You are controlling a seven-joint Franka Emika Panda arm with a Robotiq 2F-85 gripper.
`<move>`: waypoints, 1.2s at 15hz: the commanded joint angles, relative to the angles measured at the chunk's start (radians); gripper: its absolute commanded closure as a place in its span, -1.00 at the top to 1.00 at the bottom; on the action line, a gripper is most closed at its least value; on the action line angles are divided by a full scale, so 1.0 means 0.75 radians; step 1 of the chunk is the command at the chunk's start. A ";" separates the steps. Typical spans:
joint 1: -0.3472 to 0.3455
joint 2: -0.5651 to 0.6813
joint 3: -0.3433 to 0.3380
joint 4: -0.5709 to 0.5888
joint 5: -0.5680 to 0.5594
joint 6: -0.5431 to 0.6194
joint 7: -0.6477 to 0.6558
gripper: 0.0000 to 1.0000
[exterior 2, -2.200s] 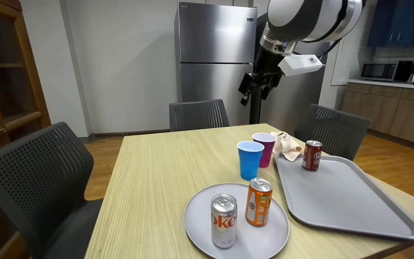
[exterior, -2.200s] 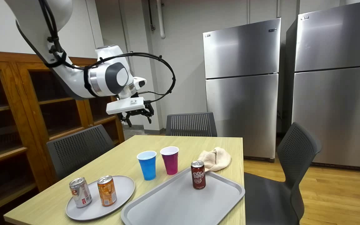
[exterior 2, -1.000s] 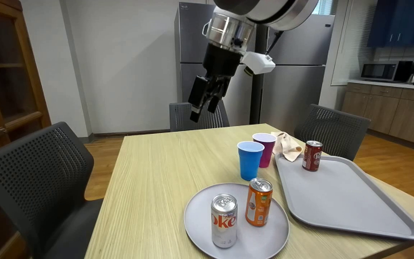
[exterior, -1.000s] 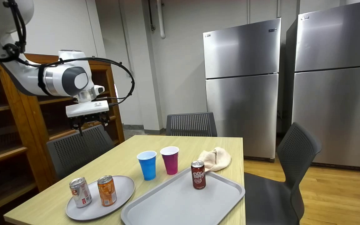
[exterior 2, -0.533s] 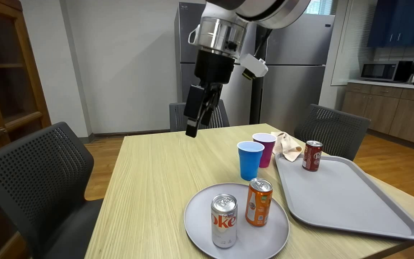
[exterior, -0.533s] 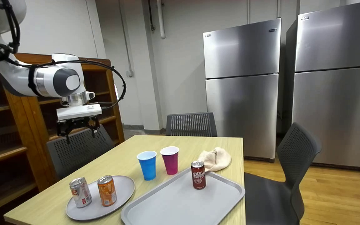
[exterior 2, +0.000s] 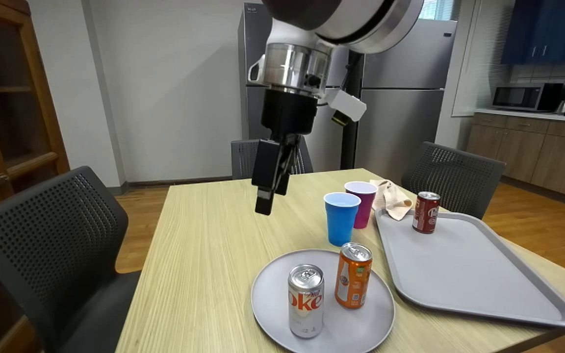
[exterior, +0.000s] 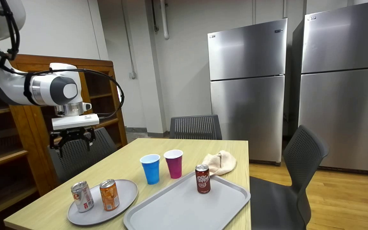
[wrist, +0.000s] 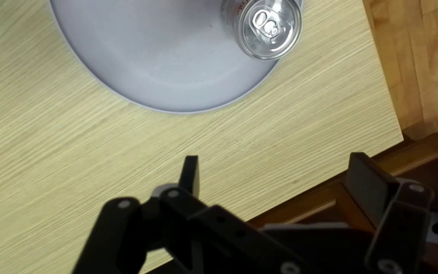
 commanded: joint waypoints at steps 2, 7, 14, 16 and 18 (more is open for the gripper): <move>0.014 0.016 0.012 -0.030 -0.052 0.002 0.023 1.00; 0.029 0.041 0.014 -0.074 -0.124 0.034 0.085 1.00; 0.044 0.082 0.025 -0.127 -0.147 0.061 0.173 1.00; 0.050 0.096 0.020 -0.141 -0.180 0.093 0.231 1.00; 0.054 0.112 0.012 -0.152 -0.233 0.134 0.315 1.00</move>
